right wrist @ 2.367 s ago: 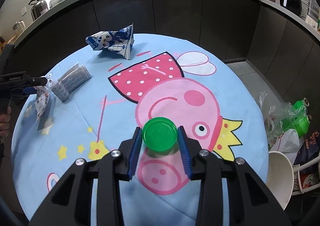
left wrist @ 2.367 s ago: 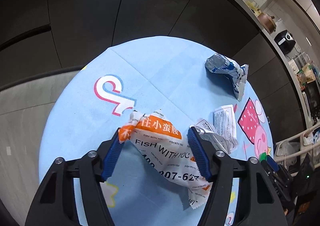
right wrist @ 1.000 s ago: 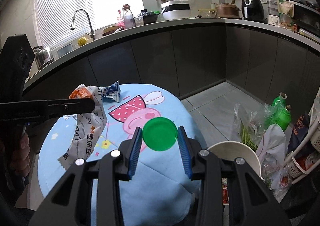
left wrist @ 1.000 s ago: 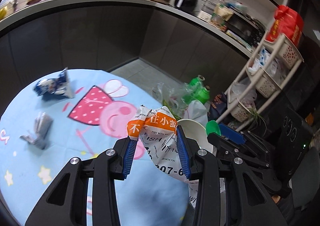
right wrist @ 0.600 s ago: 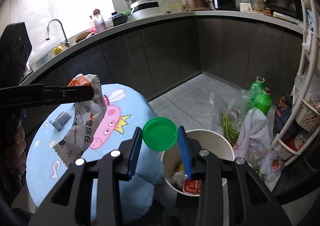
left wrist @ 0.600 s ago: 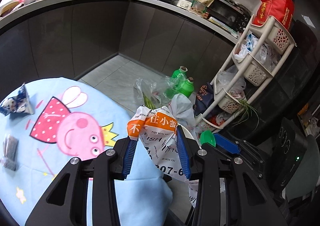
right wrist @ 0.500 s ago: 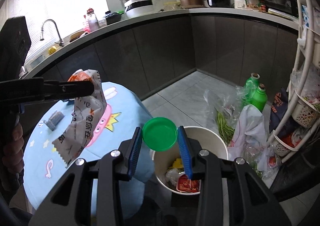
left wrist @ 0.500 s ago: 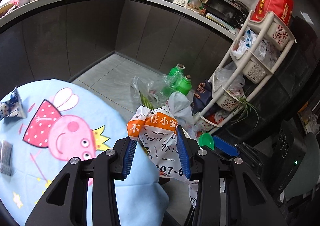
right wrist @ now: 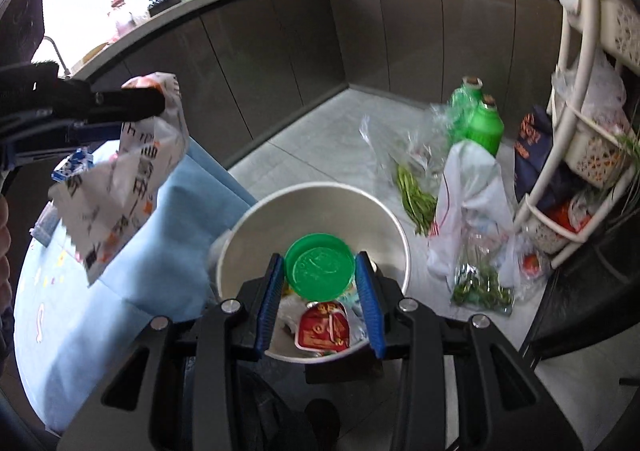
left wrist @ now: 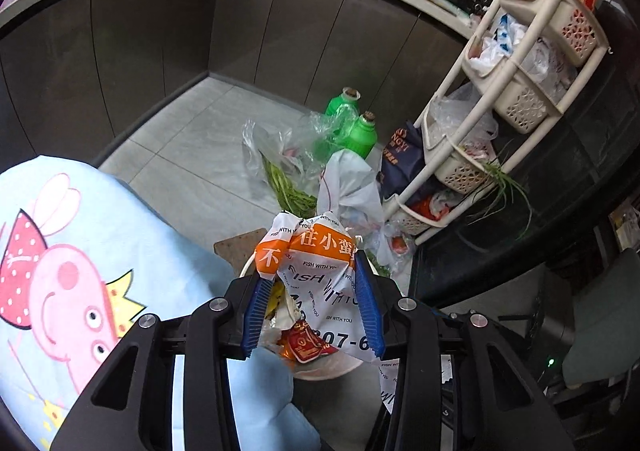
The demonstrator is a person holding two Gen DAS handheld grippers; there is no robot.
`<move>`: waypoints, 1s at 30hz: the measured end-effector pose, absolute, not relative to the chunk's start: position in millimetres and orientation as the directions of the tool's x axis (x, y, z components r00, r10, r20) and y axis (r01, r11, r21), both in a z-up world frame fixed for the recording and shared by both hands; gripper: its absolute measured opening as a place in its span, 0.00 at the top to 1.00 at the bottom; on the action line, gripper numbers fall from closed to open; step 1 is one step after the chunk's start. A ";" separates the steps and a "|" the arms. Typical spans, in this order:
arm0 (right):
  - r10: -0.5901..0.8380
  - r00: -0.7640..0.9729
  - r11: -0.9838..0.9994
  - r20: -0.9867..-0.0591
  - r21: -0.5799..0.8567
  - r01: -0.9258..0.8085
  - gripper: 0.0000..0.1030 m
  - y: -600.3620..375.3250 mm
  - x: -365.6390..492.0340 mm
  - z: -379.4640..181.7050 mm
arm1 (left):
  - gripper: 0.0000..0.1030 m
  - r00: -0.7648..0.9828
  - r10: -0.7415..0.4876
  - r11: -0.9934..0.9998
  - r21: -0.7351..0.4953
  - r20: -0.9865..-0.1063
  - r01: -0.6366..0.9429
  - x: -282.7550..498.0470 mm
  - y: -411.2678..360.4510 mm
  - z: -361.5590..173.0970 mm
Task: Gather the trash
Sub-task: 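Carry the fish wrapper and green lid over the white bin, then open both grippers to drop the fish wrapper and green lid into the bin, then move both open tools back over the table toward the remaining trash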
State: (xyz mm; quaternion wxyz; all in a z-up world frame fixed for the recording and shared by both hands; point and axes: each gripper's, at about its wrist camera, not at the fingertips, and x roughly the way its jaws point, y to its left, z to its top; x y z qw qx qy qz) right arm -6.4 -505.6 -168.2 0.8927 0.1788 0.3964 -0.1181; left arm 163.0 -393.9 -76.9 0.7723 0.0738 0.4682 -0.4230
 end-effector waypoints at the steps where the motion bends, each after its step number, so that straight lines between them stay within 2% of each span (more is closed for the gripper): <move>1: -0.065 0.655 0.907 -0.753 0.229 0.353 0.64 -507.1 -6.1 -171.7 | 0.62 0.198 -0.581 0.631 -0.284 -0.789 0.722 164.4 -396.7 -80.1; 7: -0.050 0.637 0.915 -0.769 0.221 0.338 0.62 -508.8 2.4 -192.3 | 0.59 0.174 -0.564 0.613 -0.268 -0.807 0.743 166.3 -415.3 -94.5; 8: -0.048 0.636 0.917 -0.770 0.218 0.334 0.57 -508.8 3.9 -195.0 | 0.56 0.171 -0.563 0.609 -0.267 -0.809 0.747 165.2 -416.5 -95.8; 9: -0.055 0.635 0.919 -0.770 0.209 0.334 0.35 -508.6 4.8 -196.7 | 0.49 0.170 -0.561 0.610 -0.266 -0.810 0.747 165.1 -416.4 -96.6; 10: -0.072 0.637 0.921 -0.768 0.193 0.338 0.18 -507.1 4.8 -197.7 | 0.44 0.165 -0.566 0.608 -0.274 -0.808 0.745 165.0 -415.8 -96.7; 12: -0.084 0.650 0.930 -0.755 0.175 0.323 0.17 -502.7 2.7 -196.9 | 0.22 0.173 -0.581 0.609 -0.284 -0.795 0.741 164.7 -413.1 -94.7; 16: -0.088 0.644 0.940 -0.760 0.151 0.306 0.05 -501.6 2.0 -198.2 | 0.09 0.210 -0.598 0.627 -0.289 -0.773 0.723 166.7 -406.6 -87.9; 30: -0.079 0.664 0.944 -0.743 0.159 0.290 0.04 -492.7 -2.7 -177.4 | 0.08 0.251 -0.592 0.665 -0.288 -0.766 0.689 163.1 -387.3 -74.2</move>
